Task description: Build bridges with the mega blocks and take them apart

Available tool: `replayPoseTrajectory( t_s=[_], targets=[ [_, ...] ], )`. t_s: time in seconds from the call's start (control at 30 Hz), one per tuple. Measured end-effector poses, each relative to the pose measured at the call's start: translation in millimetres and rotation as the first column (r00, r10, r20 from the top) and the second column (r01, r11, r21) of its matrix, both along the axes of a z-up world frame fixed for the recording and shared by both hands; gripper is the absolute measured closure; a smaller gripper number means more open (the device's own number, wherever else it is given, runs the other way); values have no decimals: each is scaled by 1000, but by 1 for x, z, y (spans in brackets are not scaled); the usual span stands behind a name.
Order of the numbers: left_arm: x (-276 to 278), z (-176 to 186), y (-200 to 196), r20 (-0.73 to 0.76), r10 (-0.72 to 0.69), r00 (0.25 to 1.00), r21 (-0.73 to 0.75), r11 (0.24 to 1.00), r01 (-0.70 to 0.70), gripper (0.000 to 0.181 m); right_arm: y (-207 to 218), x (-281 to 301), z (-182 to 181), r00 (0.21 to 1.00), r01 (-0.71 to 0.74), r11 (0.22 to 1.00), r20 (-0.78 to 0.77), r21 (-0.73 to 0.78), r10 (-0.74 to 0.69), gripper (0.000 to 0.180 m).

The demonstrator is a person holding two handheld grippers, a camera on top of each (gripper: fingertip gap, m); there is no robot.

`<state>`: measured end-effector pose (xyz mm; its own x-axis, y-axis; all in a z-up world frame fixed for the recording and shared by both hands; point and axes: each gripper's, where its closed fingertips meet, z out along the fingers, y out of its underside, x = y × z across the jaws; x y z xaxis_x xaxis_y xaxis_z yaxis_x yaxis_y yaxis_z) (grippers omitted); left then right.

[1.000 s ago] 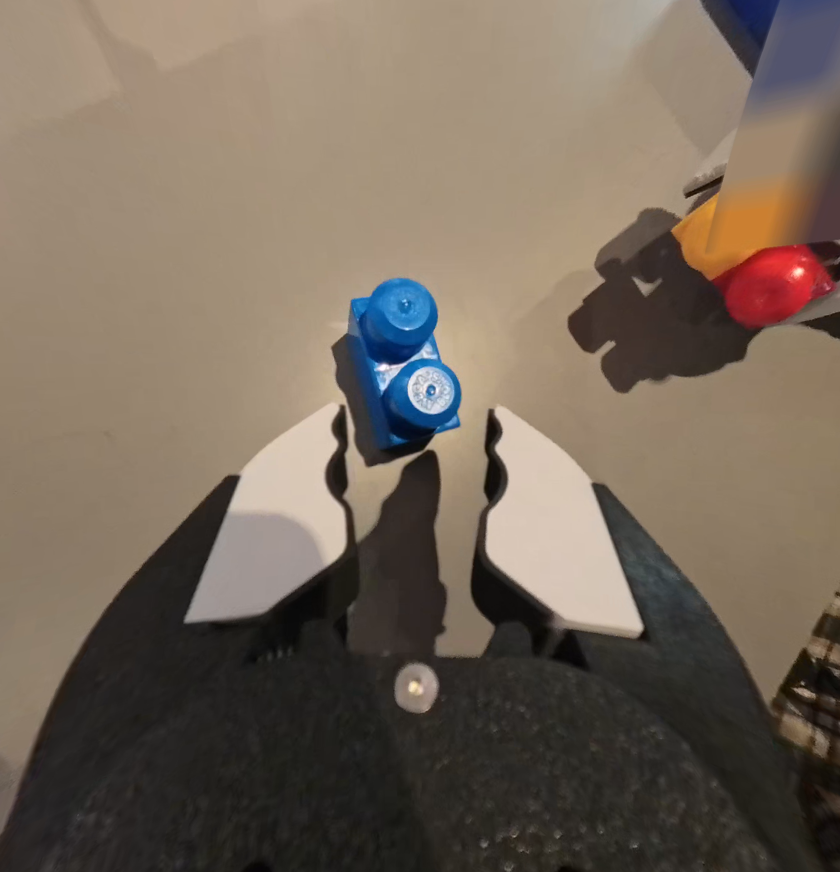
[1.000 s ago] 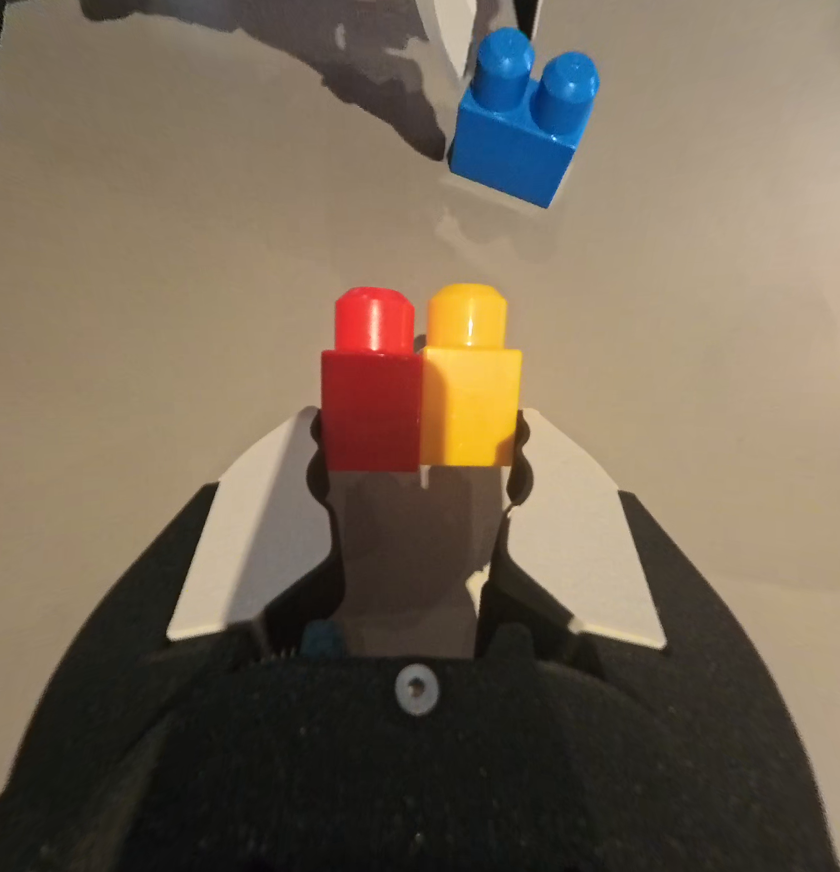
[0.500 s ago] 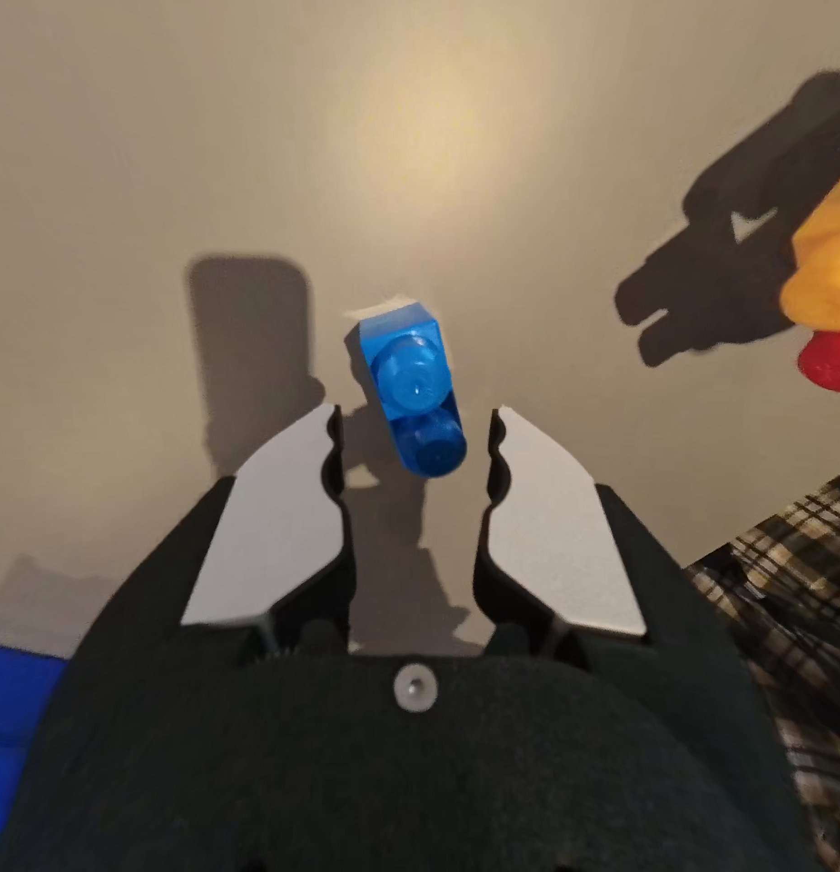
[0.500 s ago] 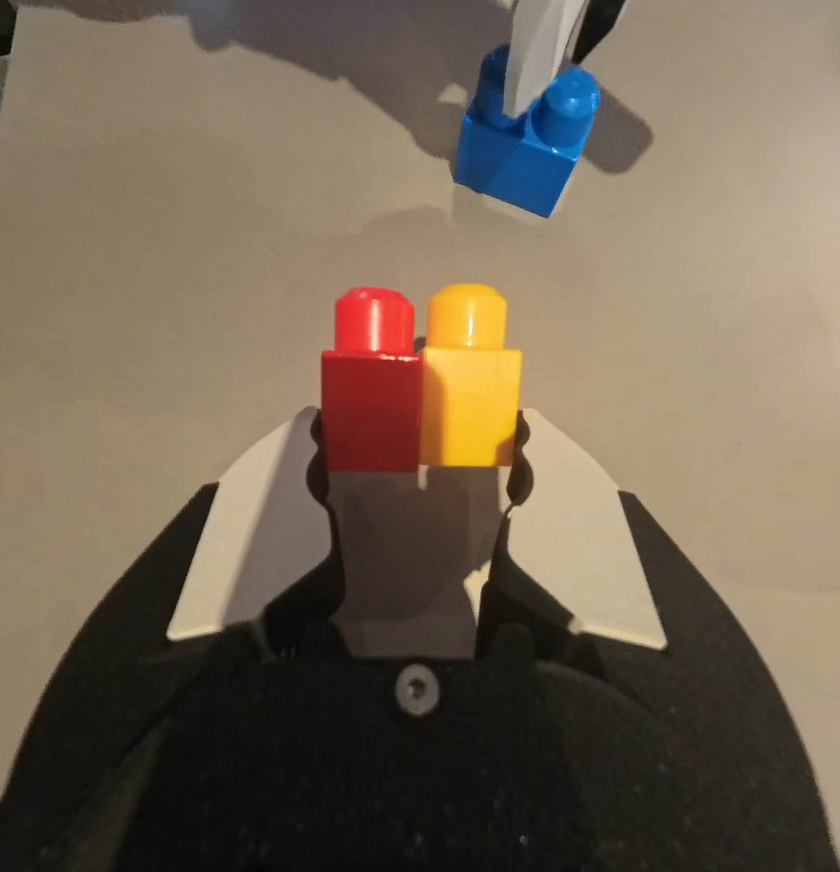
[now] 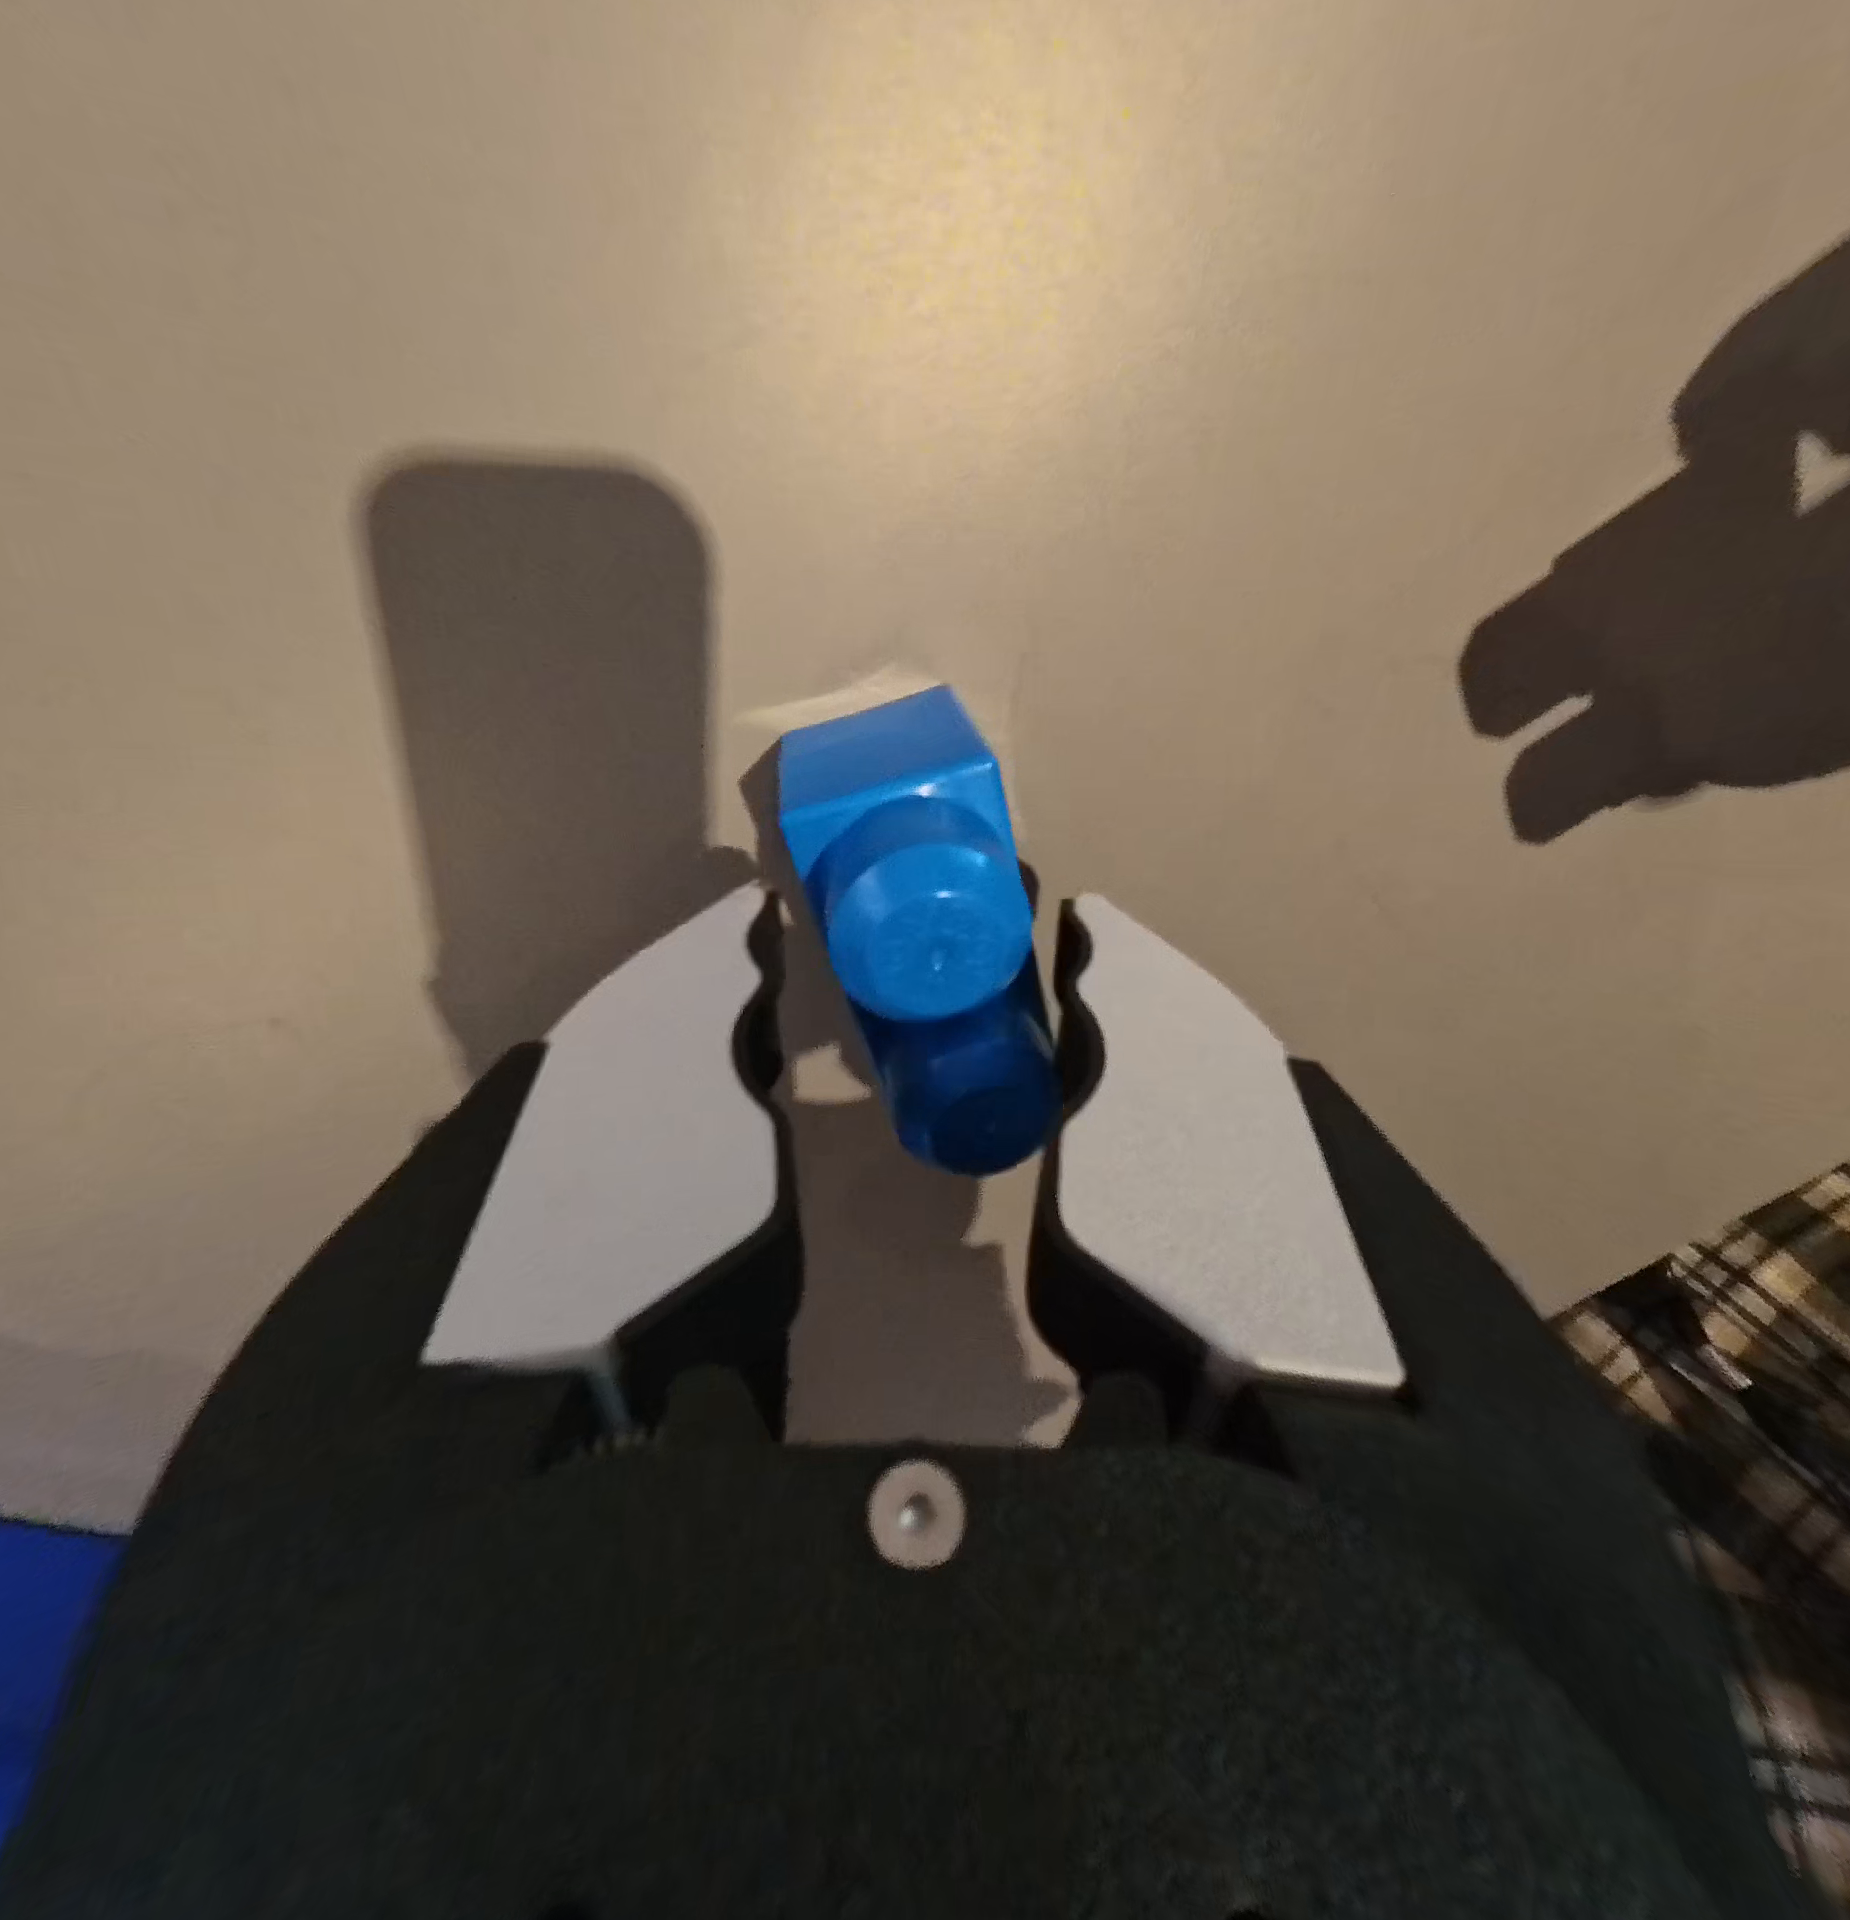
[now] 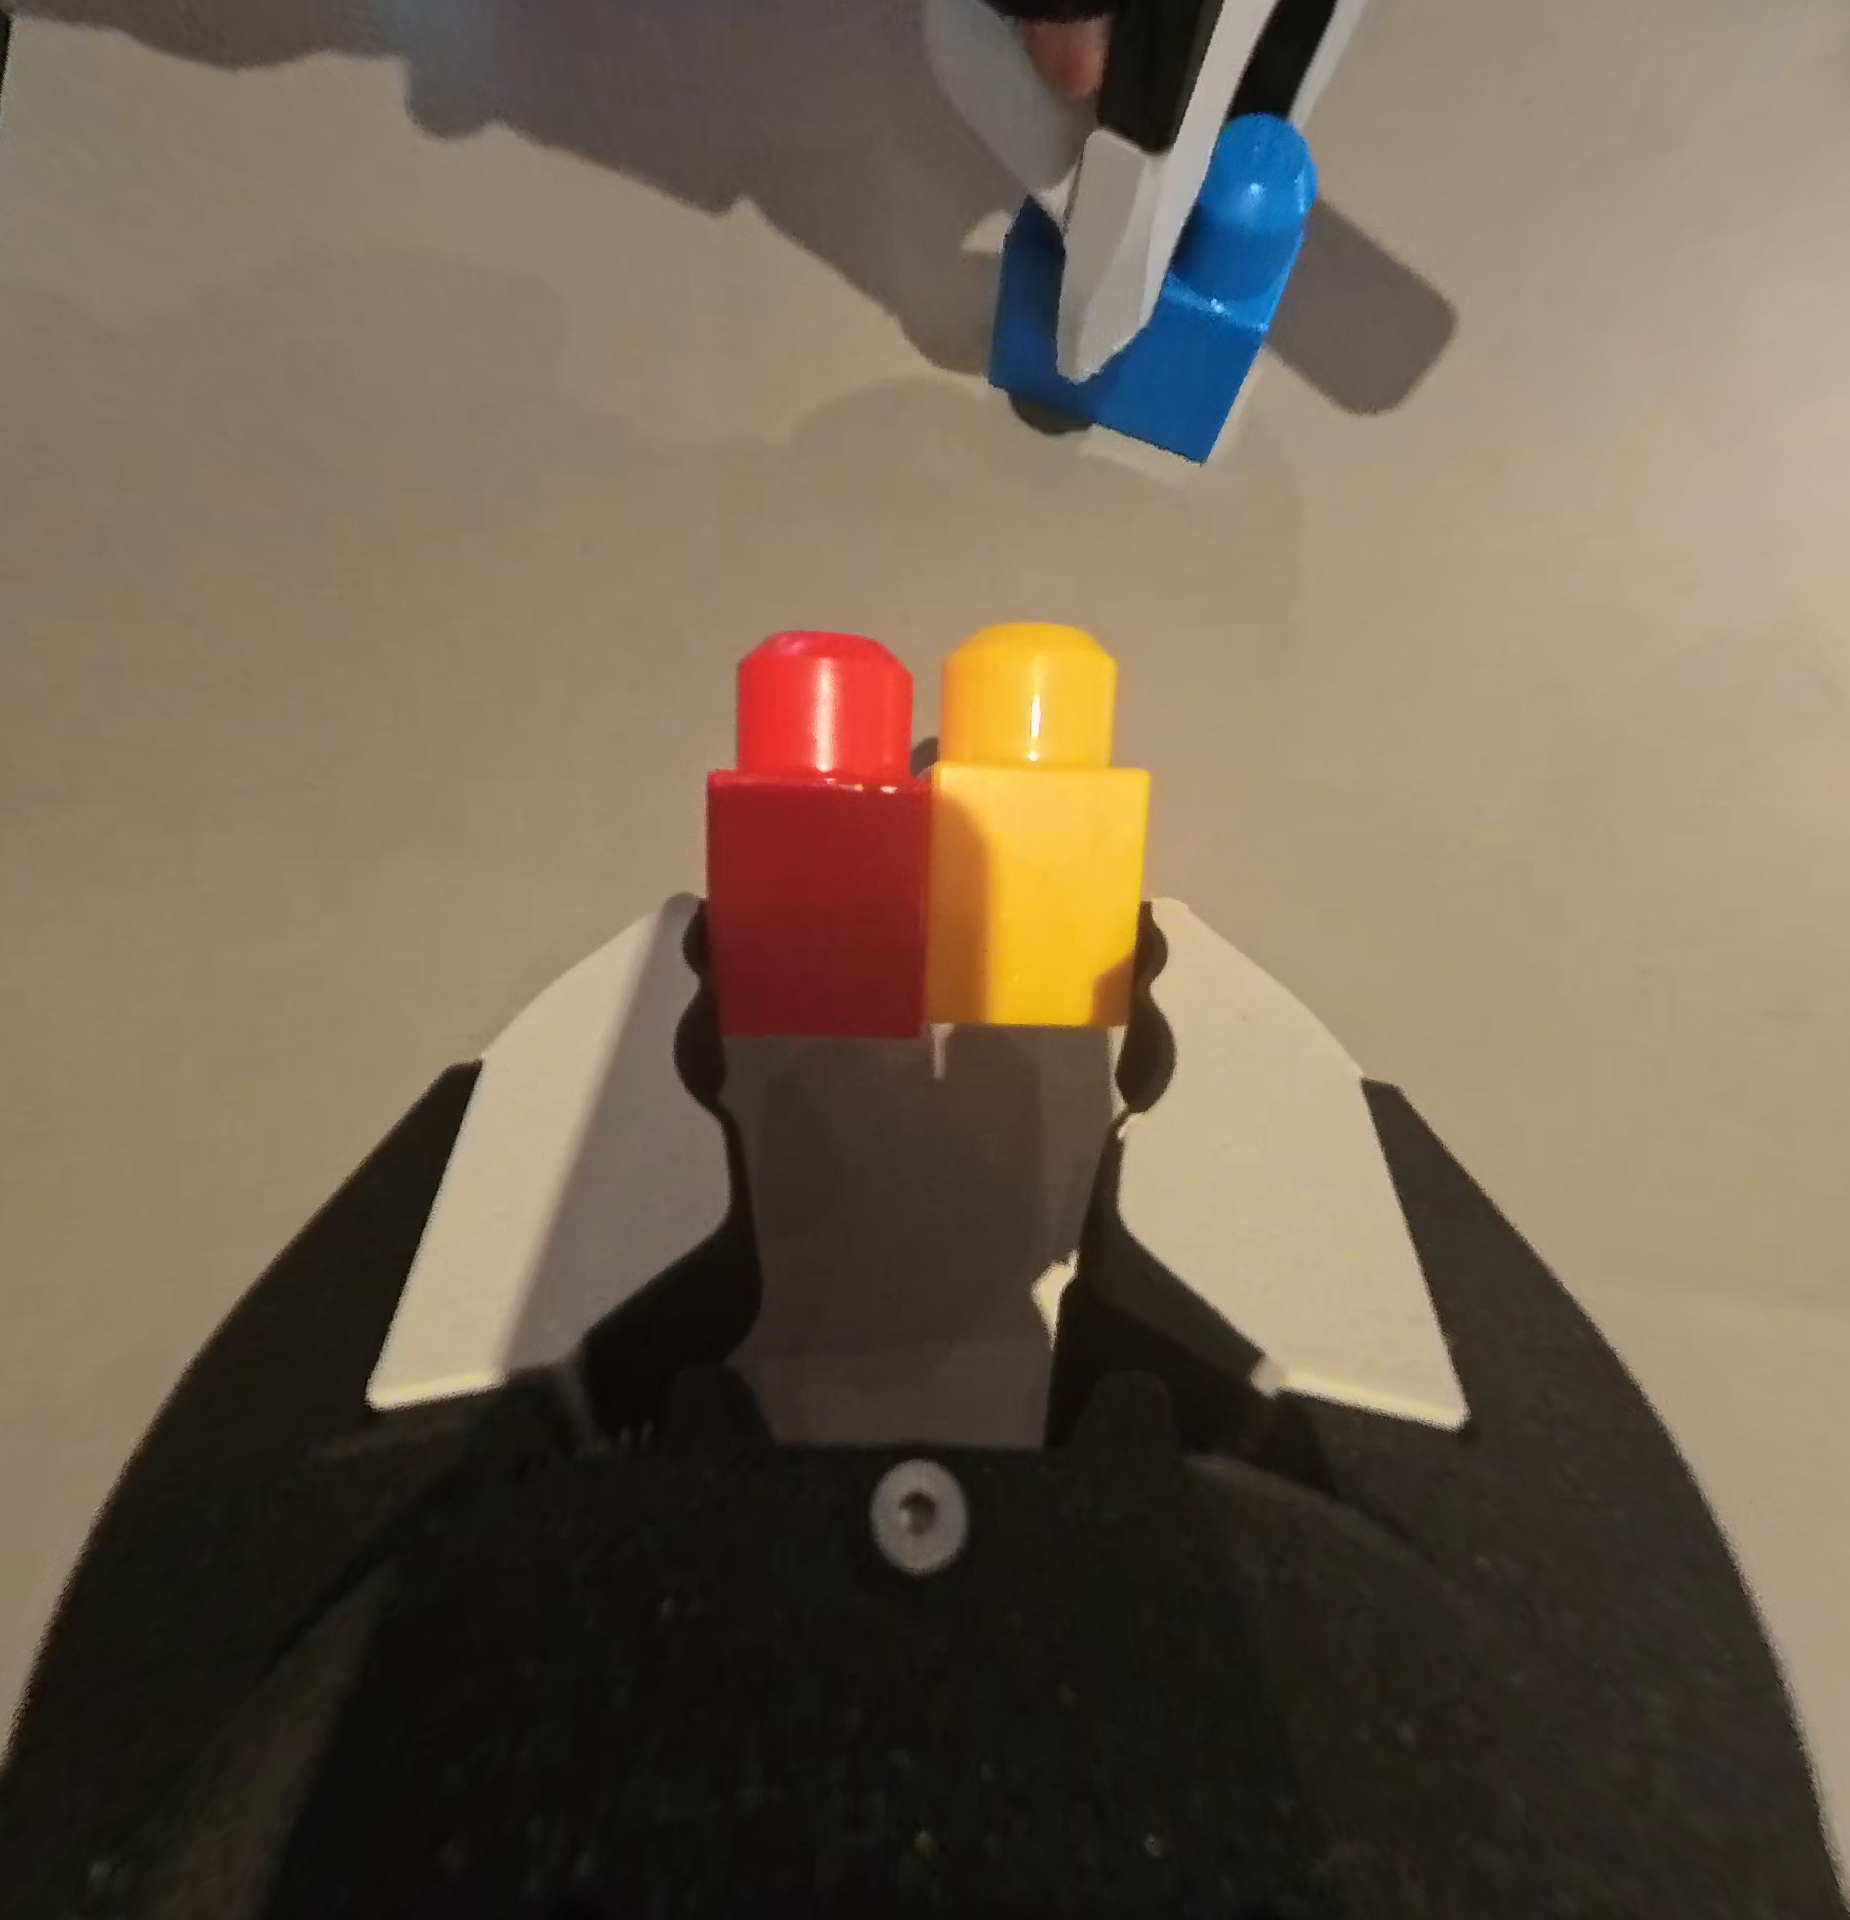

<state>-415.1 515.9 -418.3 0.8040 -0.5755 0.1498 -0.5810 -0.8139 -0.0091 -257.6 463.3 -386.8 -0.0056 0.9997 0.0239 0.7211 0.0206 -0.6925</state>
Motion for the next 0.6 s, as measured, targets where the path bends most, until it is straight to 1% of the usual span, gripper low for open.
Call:
replayPoseTrajectory(
  t_s=[0.03,0.2,0.27,0.33,0.37,0.4,0.47,0.53,0.6],
  targets=[
    [0,-2,0,-3,-6,1000,6,1000,6,138,0,0,0,1000,1,1000,0,0,-1,105],
    [-3,-2,3,13,-12,1000,48,999,11,142,3,0,2,1000,14,1000,-14,2,-14,105],
    [0,3,7,107,22,994,73,997,-30,143,4,0,5,999,20,1000,-30,4,-20,105],
    [7,16,13,284,87,955,72,991,-111,143,6,0,8,998,27,1000,-52,9,-27,105],
    [12,25,16,388,120,914,62,986,-156,143,8,0,9,998,31,999,-63,13,-30,105],
    [17,35,17,494,153,856,39,980,-197,143,9,0,10,997,38,999,-70,21,-36,105],
    [28,58,16,684,209,698,-44,968,-246,143,13,1,12,996,49,998,-81,41,-45,105],
    [36,75,11,799,238,552,-116,962,-247,143,16,2,14,994,56,996,-92,65,-50,105],
    [45,81,2,856,234,461,-143,964,-223,143,17,1,15,994,60,994,-93,89,-52,105]
  ],
)
